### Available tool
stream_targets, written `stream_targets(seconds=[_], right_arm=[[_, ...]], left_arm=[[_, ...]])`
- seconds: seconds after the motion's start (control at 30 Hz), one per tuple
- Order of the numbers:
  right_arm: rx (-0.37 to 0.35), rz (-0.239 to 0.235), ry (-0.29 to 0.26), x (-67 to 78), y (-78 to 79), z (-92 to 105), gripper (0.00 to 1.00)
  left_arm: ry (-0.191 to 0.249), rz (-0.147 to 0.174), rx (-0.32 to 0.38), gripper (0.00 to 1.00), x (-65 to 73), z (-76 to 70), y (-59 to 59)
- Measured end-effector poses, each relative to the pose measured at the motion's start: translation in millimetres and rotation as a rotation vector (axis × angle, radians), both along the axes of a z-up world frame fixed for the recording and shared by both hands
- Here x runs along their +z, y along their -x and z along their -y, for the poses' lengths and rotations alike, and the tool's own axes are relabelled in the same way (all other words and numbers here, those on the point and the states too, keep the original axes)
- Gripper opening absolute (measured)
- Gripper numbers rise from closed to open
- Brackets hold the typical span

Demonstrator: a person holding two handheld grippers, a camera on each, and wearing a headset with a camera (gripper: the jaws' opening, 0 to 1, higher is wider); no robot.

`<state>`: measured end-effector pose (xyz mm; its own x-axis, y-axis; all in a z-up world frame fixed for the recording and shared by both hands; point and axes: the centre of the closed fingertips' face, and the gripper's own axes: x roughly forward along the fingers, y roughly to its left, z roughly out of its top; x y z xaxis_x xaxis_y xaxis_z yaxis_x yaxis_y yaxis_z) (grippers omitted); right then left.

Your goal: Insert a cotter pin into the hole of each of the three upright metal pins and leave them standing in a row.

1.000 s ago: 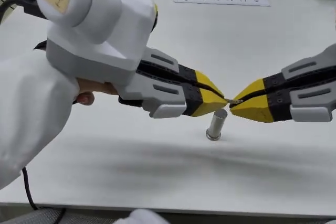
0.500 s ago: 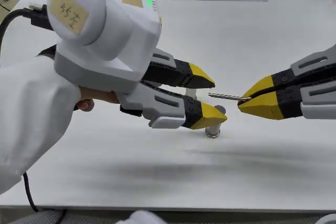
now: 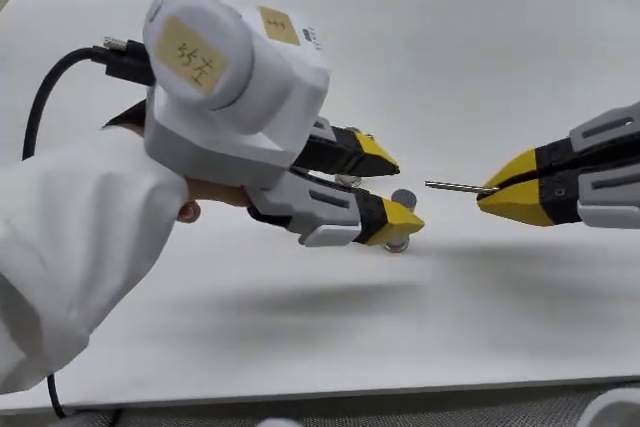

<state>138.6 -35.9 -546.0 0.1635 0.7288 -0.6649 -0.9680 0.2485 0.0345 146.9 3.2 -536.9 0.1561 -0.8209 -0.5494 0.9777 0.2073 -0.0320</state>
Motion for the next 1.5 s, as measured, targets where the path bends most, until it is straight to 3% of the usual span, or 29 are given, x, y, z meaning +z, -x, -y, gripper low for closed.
stream_targets(seconds=[0.2,0.3,0.5,1.17,1.5], right_arm=[[-0.01,-0.017,0.002,-8.7,3.5,2.4,0.0],[-0.016,-0.018,0.0,-11.0,2.9,2.7,0.0],[-0.02,-0.025,-0.003,-15.0,2.6,0.0,0.0],[-0.023,-0.016,-0.002,-20.0,0.0,-4.6,0.0],[-0.026,-0.006,-0.01,-20.0,-4.8,-18.2,0.0]], left_arm=[[-0.015,-0.011,0.001,0.18,-8.2,3.2,-5.7],[-0.045,0.0,-0.011,0.17,-14.4,2.2,-6.9],[-0.062,0.011,-0.029,0.1,-17.5,1.5,-8.0],[-0.073,-0.004,-0.04,0.1,-16.4,0.3,-5.6],[-0.072,-0.022,-0.026,0.1,-16.8,2.1,-3.3]])
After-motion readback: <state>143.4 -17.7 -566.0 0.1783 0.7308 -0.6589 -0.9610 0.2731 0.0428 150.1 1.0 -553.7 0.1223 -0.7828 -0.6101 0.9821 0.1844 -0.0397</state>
